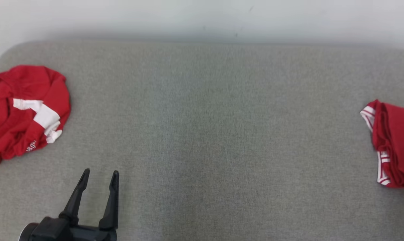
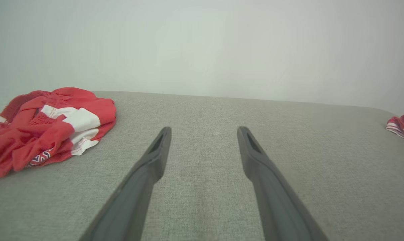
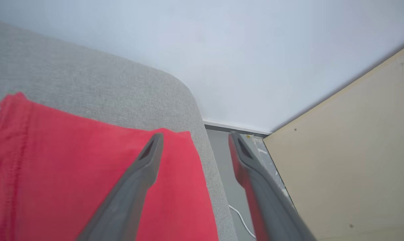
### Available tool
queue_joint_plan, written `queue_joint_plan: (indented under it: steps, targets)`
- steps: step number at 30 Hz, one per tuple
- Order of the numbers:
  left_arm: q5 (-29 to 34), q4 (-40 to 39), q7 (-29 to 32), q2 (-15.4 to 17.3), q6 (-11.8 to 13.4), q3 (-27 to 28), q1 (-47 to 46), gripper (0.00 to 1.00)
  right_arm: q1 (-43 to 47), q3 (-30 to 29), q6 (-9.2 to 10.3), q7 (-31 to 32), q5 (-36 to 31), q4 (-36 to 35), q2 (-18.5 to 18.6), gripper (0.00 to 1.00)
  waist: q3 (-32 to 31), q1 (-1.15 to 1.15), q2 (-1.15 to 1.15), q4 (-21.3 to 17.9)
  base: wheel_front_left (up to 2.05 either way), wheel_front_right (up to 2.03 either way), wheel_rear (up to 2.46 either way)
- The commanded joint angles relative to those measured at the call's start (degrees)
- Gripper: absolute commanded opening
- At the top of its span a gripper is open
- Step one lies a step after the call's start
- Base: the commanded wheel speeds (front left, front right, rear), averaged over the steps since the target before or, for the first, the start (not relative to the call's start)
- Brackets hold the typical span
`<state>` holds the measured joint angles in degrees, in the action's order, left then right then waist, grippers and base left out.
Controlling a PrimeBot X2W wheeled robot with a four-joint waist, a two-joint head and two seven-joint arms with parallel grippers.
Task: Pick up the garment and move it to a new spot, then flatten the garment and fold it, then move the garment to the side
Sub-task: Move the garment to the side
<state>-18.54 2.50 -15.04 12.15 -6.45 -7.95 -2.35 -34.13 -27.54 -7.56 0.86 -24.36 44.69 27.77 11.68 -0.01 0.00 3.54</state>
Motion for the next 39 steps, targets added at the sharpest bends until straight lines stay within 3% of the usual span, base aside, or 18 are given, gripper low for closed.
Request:
queue_joint_plan:
  steps: [1, 2, 8, 13, 15, 18, 22, 30, 39]
  targets:
    - [0.8, -0.2, -0.1, -0.6, 0.5, 0.8, 1.0, 1.0, -0.6, 0.8, 0.12, -2.1, 1.6, 1.3, -1.2, 1.0, -5.5, 0.01, 0.0, -0.3, 0.0, 0.0, 0.0]
    - [1.6, 0.4, -0.1, -1.3, 0.9, 1.8, 2.8, 1.0, 0.1, 2.5, 0.12, -5.5, 3.4, 2.6, -2.7, 1.0, -8.1, 0.01, 0.0, -0.6, 0.0, 0.0, 0.0]
    - [2.2, 0.5, -0.1, -3.6, 1.5, 6.1, 6.7, 1.0, 3.8, 10.9, 0.12, -13.0, 9.6, 3.7, -9.7, 1.0, -14.0, 0.01, 0.0, -2.8, 0.0, 0.0, 0.0]
    - [2.7, -0.6, -0.1, -5.6, 1.8, 10.0, 8.6, 1.0, 9.6, 15.1, 0.12, -15.0, 14.4, -2.5, -17.4, 1.0, -16.4, 0.01, 0.0, -4.3, 0.0, 0.0, 0.0]
    - [3.5, -1.0, -0.1, -6.5, 1.7, 12.1, 9.9, 1.0, 14.1, 16.5, 0.12, -15.2, 16.4, -8.3, -21.0, 1.0, -17.3, 0.01, 0.0, -5.3, 0.0, 0.0, 0.0]
    - [4.4, -1.0, -0.1, -7.2, 1.2, 13.3, 10.5, 1.0, 19.4, 18.3, 0.12, -15.3, 18.4, -14.5, -23.4, 1.0, -17.6, 0.01, 0.0, -5.7, 0.0, 0.0, 0.0]
    - [5.4, -0.1, -0.1, -7.7, 0.4, 13.8, 11.2, 1.0, 25.8, 21.0, 0.12, -14.8, 21.4, -21.7, -24.7, 1.0, -17.8, 0.01, 0.0, -5.9, 0.0, 0.0, 0.0]
    - [6.6, 1.9, -0.1, -7.7, -0.6, 12.1, 12.2, 1.0, 32.3, 27.6, 0.12, -13.6, 27.7, -26.5, -24.8, 1.0, -18.5, 0.01, 0.0, -5.3, 0.0, 0.0, 0.0]
    - [5.8, 3.6, -0.1, -6.3, -1.0, 7.6, 11.8, 1.0, 35.6, 29.8, 0.12, -11.7, 30.3, -29.0, -24.8, 1.0, -19.0, 0.01, 0.0, -3.6, 0.0, 0.0, 0.0]
